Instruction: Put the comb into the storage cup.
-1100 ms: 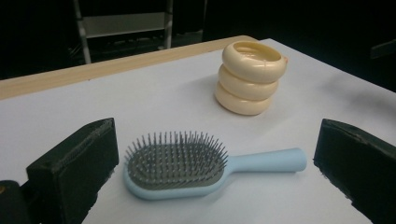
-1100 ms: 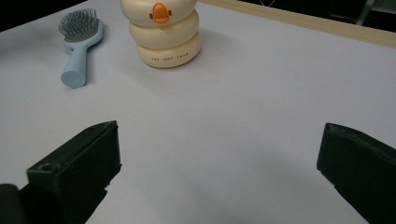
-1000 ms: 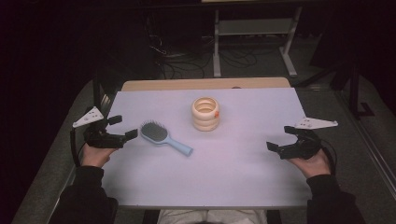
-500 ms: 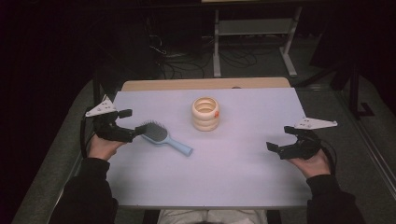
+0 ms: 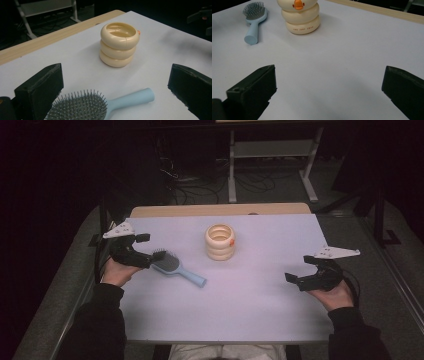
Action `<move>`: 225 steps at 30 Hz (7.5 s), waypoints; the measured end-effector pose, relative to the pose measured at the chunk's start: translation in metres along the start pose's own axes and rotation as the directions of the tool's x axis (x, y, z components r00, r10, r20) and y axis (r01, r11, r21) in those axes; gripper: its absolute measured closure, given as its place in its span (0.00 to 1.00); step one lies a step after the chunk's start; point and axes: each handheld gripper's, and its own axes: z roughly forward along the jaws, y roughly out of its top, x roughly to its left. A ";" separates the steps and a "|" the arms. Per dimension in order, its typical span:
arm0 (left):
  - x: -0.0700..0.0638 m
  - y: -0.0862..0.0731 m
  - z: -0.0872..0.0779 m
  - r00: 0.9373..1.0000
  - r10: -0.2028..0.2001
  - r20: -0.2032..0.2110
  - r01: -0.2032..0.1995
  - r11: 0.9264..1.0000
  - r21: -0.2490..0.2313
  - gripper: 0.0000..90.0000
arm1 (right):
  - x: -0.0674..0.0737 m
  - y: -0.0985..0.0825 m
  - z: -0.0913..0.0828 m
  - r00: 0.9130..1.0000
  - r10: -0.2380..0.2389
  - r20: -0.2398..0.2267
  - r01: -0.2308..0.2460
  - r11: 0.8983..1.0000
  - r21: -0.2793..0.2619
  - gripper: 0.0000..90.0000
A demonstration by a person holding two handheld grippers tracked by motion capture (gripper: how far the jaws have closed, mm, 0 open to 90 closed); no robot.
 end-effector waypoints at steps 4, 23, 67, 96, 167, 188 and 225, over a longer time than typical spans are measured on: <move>-0.003 0.001 0.013 1.000 0.006 0.022 -0.007 1.000 0.023 0.00 | 0.000 0.000 0.001 1.000 -0.003 -0.001 0.003 1.000 0.005 0.00; -0.012 0.004 0.045 0.997 0.025 0.075 -0.031 0.996 0.080 0.00 | 0.001 -0.001 0.000 1.000 -0.008 -0.007 0.008 1.000 0.007 0.00; -0.028 -0.006 0.093 0.994 0.030 0.105 -0.052 0.975 0.216 0.06 | 0.002 -0.001 0.004 1.000 -0.018 -0.002 0.018 0.999 0.032 0.00; -0.034 -0.023 0.116 0.995 0.007 0.098 -0.036 0.956 0.292 0.45 | 0.002 -0.002 0.005 1.000 -0.019 -0.005 0.020 0.999 0.037 0.00; -0.037 -0.059 0.096 0.989 0.080 0.121 -0.127 0.877 0.464 1.00 | 0.005 -0.003 0.011 0.999 -0.022 -0.029 0.024 0.997 0.070 0.00; -0.043 -0.070 0.070 0.980 0.120 0.158 -0.181 0.866 0.466 1.00 | 0.006 -0.003 0.011 0.999 -0.027 -0.026 0.029 0.997 0.075 0.00; -0.014 -0.086 0.028 0.991 -0.009 0.135 -0.052 0.895 0.444 1.00 | 0.008 -0.004 0.012 0.999 -0.030 -0.033 0.033 0.996 0.087 0.00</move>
